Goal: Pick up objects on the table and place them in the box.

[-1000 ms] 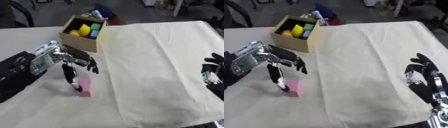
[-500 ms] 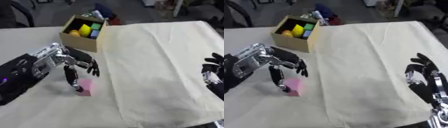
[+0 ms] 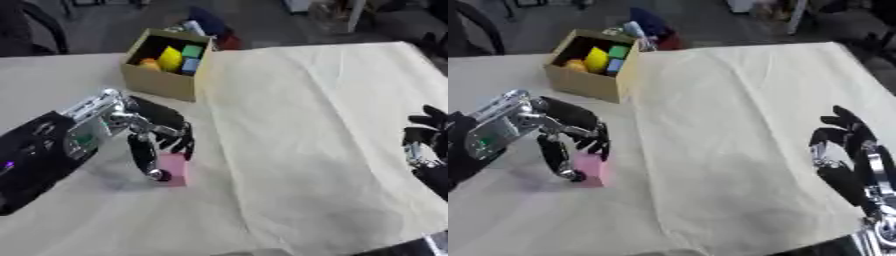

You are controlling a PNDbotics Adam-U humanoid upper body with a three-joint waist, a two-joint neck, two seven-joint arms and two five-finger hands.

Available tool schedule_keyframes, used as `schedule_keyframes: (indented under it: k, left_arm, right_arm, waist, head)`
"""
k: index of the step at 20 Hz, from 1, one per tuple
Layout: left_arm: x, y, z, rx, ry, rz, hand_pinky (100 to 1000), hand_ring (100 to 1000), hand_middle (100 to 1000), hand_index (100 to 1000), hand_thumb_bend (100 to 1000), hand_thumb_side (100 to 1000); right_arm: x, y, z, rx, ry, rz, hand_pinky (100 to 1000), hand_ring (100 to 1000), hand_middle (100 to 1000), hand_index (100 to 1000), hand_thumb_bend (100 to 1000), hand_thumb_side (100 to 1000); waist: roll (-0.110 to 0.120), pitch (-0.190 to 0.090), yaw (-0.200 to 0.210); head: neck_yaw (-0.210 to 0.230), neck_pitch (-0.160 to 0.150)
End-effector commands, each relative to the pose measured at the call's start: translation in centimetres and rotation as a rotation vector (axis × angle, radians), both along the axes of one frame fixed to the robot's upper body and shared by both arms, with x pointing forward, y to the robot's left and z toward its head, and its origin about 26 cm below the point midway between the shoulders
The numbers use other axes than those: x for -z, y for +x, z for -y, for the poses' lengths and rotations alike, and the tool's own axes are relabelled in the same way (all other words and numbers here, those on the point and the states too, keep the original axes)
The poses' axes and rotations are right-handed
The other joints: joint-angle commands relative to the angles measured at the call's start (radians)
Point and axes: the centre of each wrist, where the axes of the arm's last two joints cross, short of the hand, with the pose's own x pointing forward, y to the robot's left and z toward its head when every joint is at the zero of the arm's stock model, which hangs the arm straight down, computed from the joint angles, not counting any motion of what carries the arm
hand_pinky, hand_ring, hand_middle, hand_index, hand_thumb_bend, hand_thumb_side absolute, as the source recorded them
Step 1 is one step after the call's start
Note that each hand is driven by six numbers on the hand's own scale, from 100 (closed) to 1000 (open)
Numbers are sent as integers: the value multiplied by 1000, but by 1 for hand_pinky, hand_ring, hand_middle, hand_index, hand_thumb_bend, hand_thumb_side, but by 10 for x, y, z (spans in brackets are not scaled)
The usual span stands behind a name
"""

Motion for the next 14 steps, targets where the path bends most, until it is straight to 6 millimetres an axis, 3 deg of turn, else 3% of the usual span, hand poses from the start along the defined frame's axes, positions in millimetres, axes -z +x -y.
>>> schedule_keyframes:
  k: [1,6,9,12,14]
  left_arm:
    - [-25,1,-9,53,35,7,354,372,361,546,252,100]
    - [-81,1,-21,-21,-51,126,351,369,359,548,277,100]
    - [-104,7,-31,-99,-84,197,365,376,366,556,309,100]
    - [-104,14,-37,-143,-70,190,535,502,496,688,410,100]
    - [-96,17,-36,-134,-11,166,676,636,649,823,598,355]
  right_arm:
    - [-7,2,5,9,-17,26,857,776,790,941,100,432]
    - [-6,1,6,12,-18,20,857,777,789,941,100,433]
    - [-5,1,6,13,-19,17,858,777,789,941,100,433]
    - [-4,0,7,13,-19,17,858,776,789,941,100,433]
    - [-4,0,7,13,-21,17,858,776,789,941,100,432]
  waist:
    - [5,-9,2]
    - [4,-15,9]
    - [4,-18,8]
    - [5,-18,2]
    - [8,-19,-1]
  head:
    - [-5,-3]
    - [-8,-3]
    - [-8,-3]
    - [-8,-3]
    - [-7,-3]
